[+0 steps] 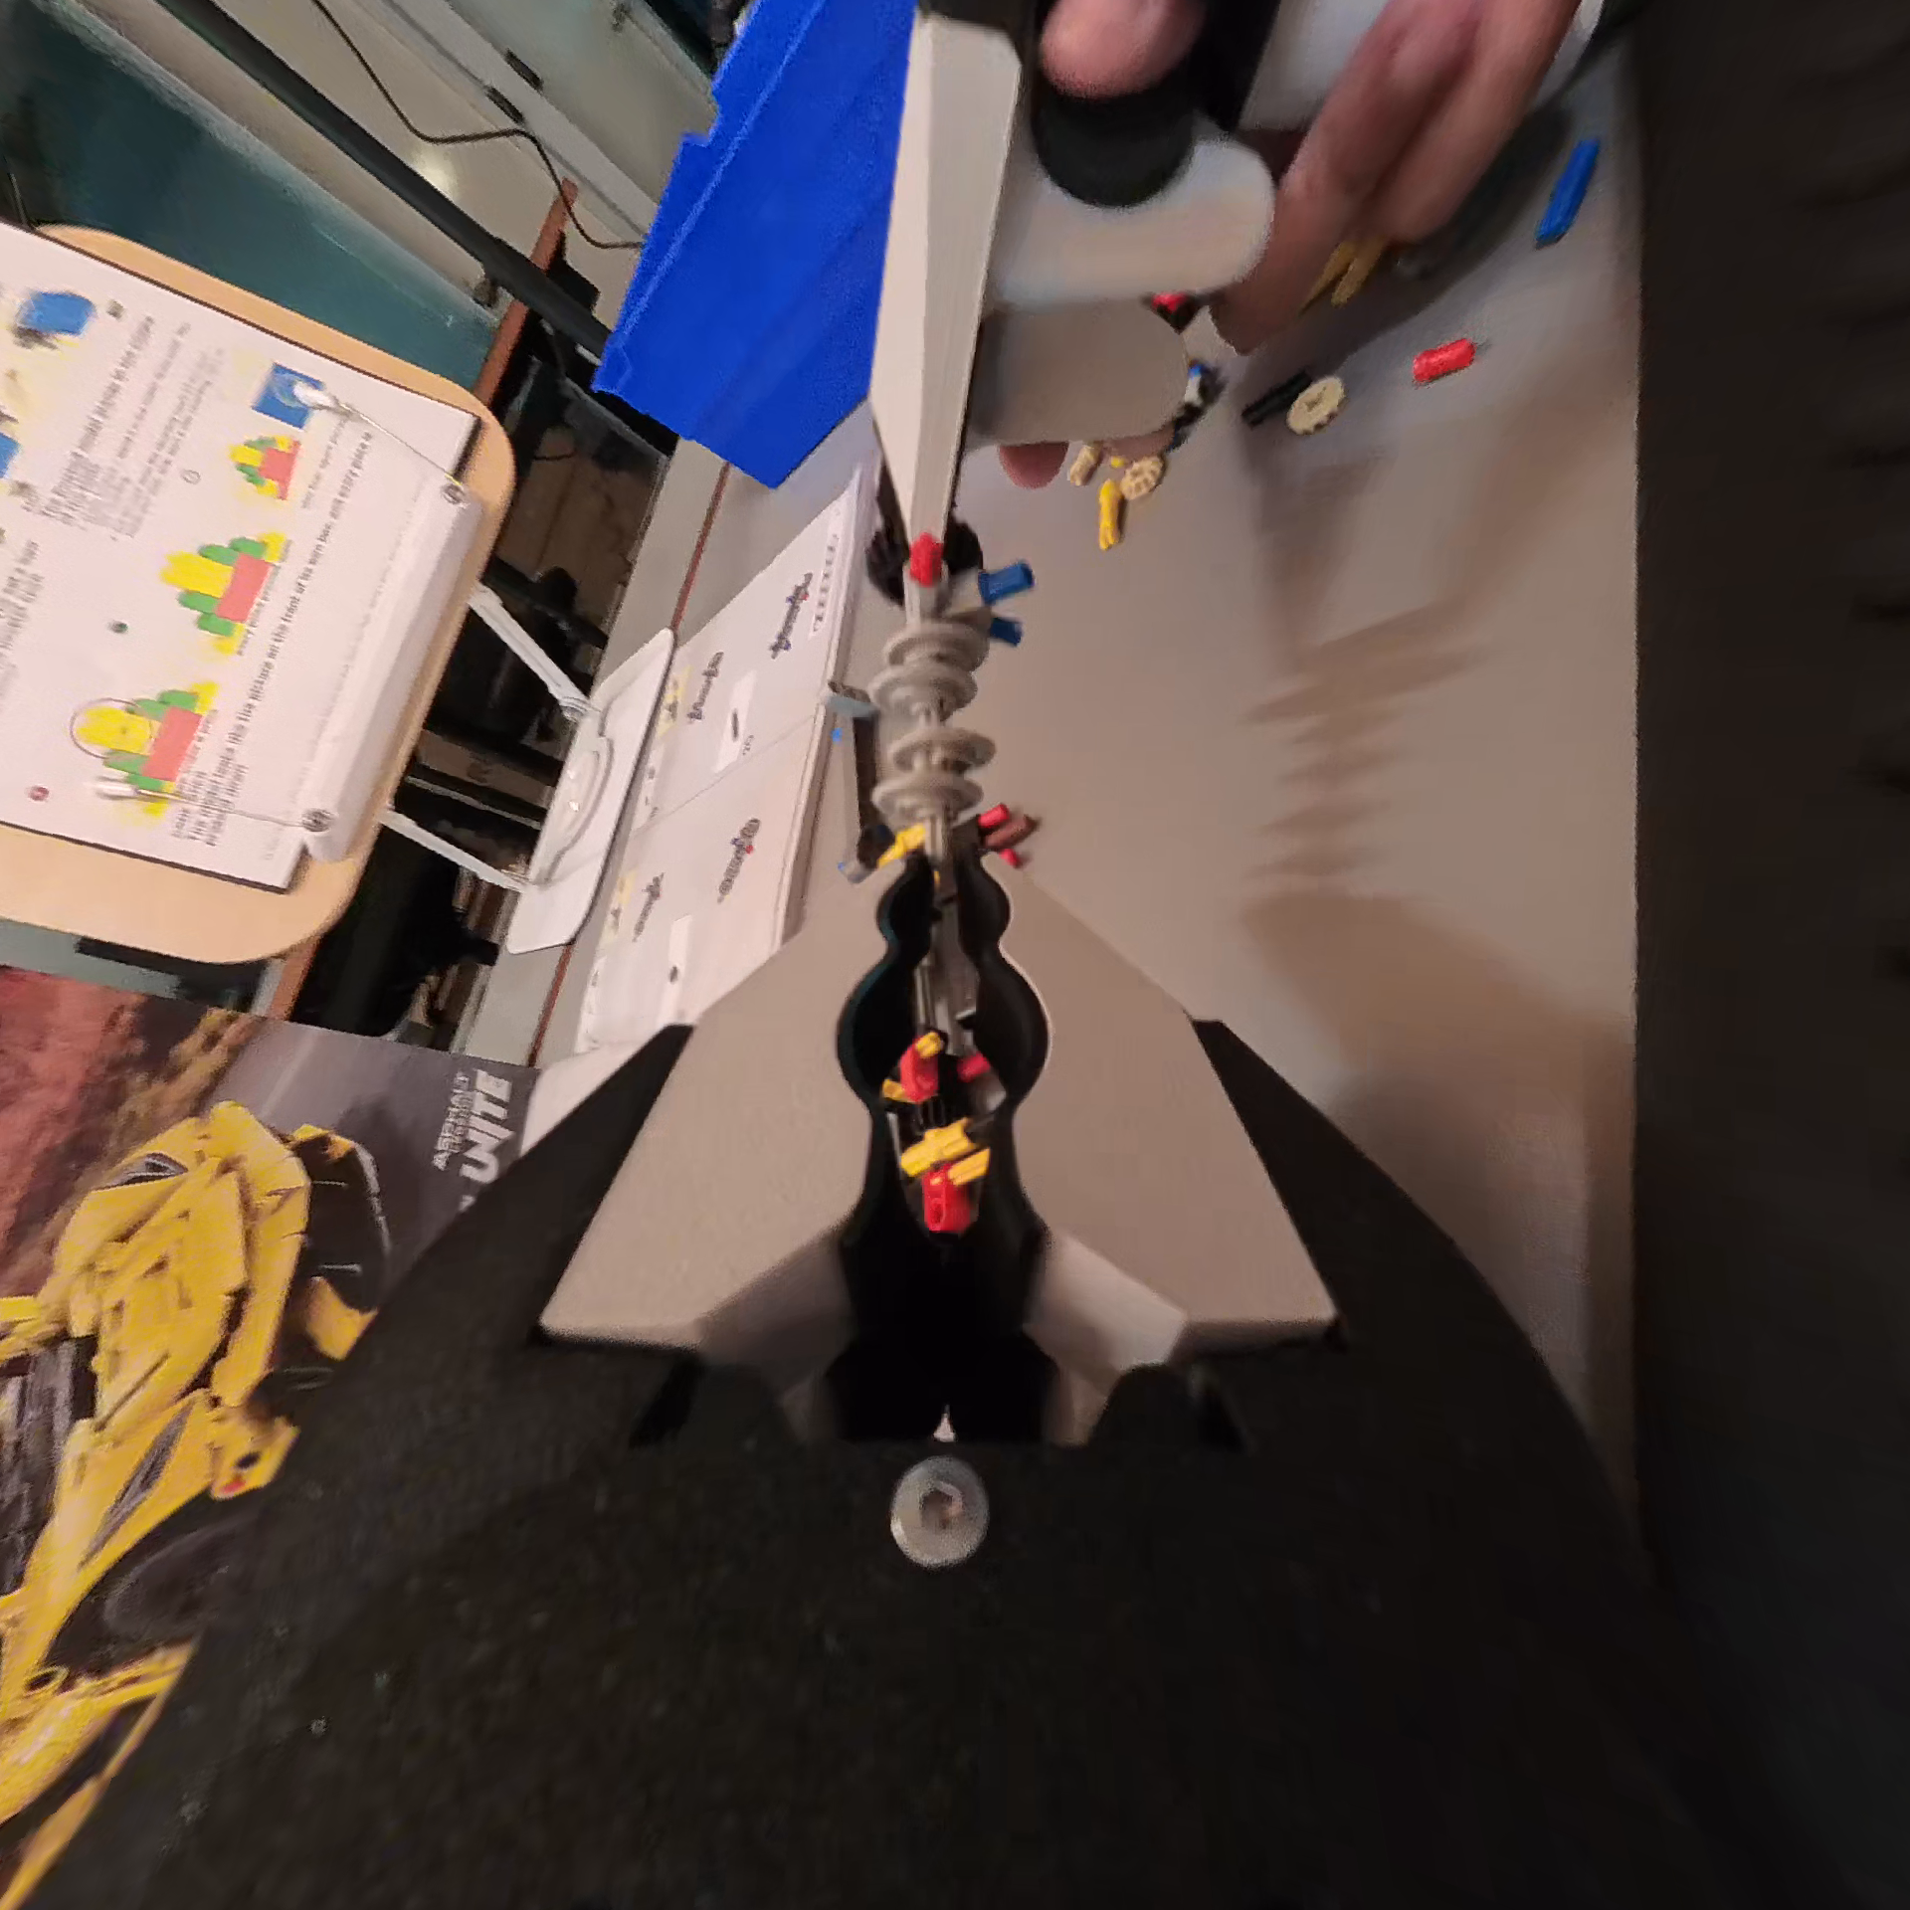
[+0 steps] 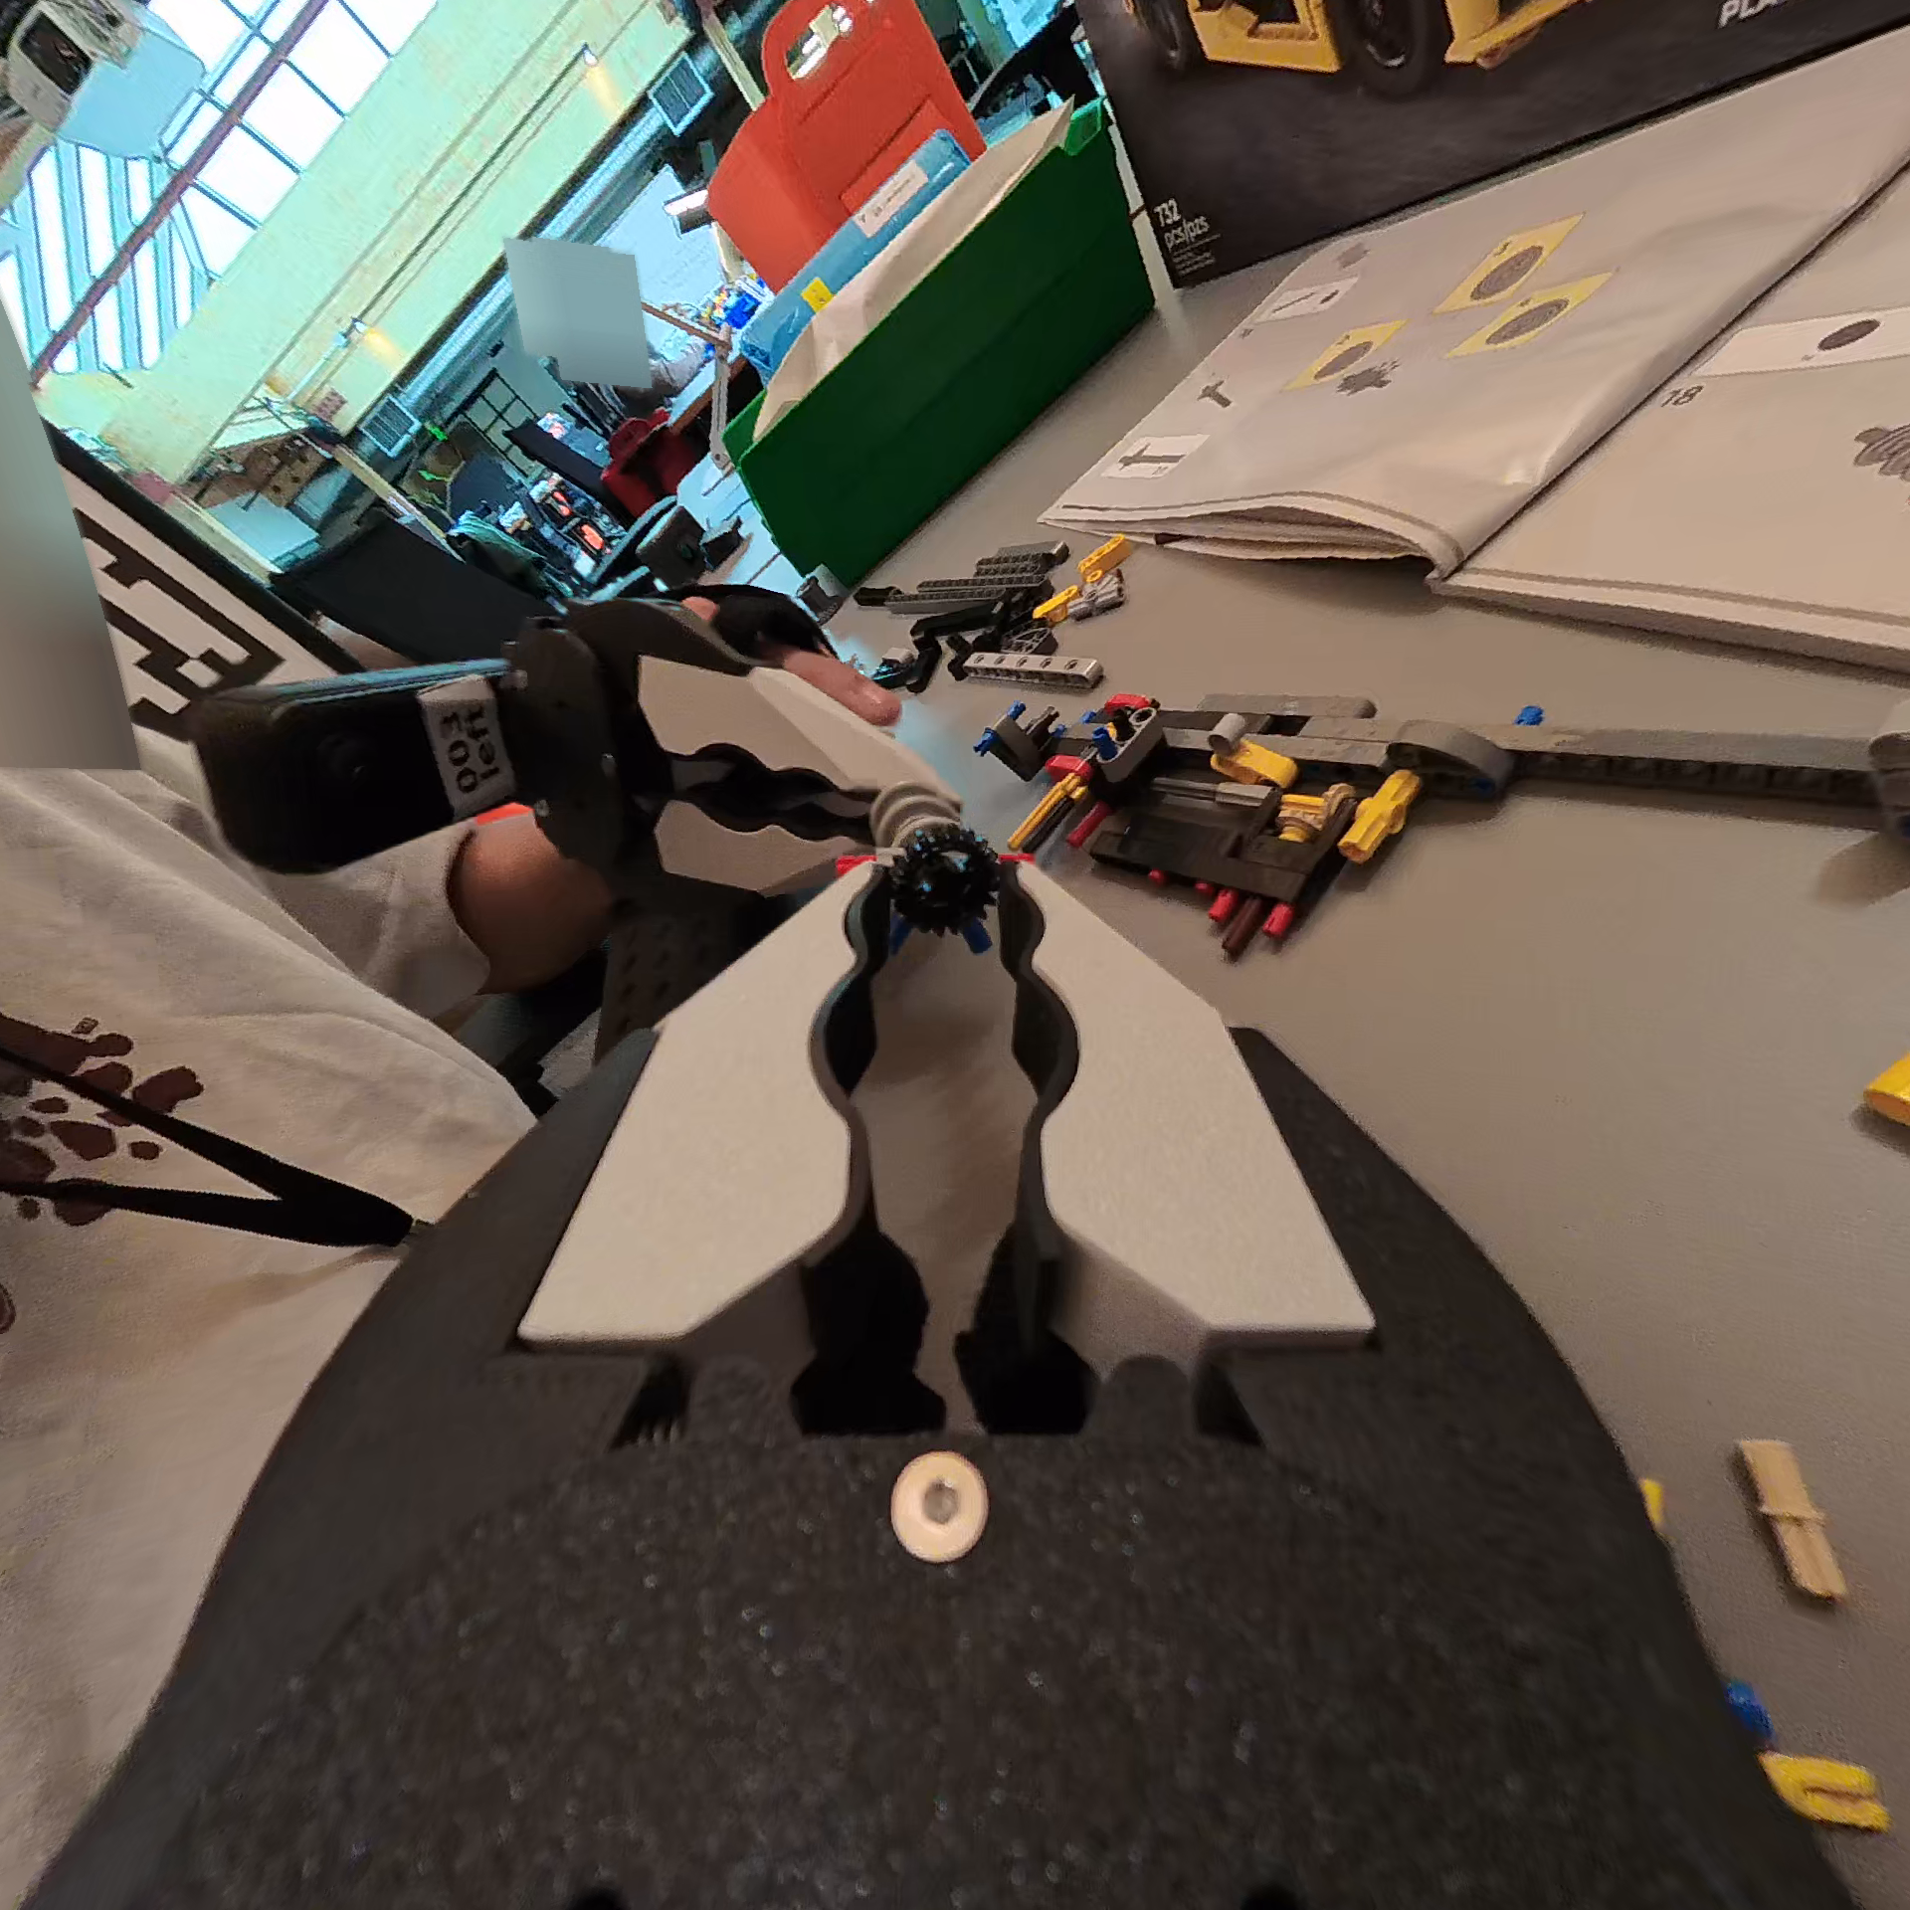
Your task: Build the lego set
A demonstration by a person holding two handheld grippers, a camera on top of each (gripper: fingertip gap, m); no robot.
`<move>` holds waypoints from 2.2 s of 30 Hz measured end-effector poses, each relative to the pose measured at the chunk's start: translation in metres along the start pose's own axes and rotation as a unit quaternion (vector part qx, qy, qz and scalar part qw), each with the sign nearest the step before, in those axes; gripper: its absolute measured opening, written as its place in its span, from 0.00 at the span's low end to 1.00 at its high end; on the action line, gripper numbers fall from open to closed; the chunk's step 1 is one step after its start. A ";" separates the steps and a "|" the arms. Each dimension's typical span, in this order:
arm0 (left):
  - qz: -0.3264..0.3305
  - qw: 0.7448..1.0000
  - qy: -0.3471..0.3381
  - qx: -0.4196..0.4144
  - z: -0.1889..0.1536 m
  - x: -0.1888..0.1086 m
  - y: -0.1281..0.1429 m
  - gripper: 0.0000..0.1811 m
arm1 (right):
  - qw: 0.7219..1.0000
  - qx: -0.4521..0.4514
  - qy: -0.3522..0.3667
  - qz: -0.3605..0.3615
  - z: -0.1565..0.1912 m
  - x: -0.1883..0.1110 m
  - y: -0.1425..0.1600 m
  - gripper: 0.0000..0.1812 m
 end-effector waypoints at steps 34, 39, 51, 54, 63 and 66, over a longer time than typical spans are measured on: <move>-0.029 0.975 0.054 -0.214 0.012 0.004 -0.004 0.01 | 0.930 -0.293 0.217 -0.040 0.021 0.019 -0.003 0.32; -0.034 0.976 0.055 -0.208 0.008 0.006 -0.009 0.01 | 0.898 -0.325 0.296 -0.018 0.013 0.025 0.000 0.28; -0.001 0.985 0.041 -0.170 0.000 0.015 -0.006 0.01 | 0.874 -0.342 0.345 0.012 0.006 0.027 0.003 0.24; -0.005 0.984 0.040 -0.174 0.000 0.015 -0.006 0.01 | 0.877 -0.335 0.343 0.010 0.006 0.027 0.002 0.24; 0.000 0.984 0.041 -0.175 -0.001 0.018 -0.005 0.01 | 0.882 -0.325 0.342 0.016 0.003 0.027 0.003 0.24; -0.003 0.983 0.042 -0.179 0.000 0.018 -0.006 0.01 | 0.882 -0.325 0.341 0.014 0.004 0.026 0.002 0.23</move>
Point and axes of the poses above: each gripper's, where its closed fingertips meet, x out along the fingers, y out of its underside, z = x × y across the jaws, the point moved 5 cm from there along -x, back along the fingers, and after that the axes turned 4 degrees about x, right-handed, at the moved point
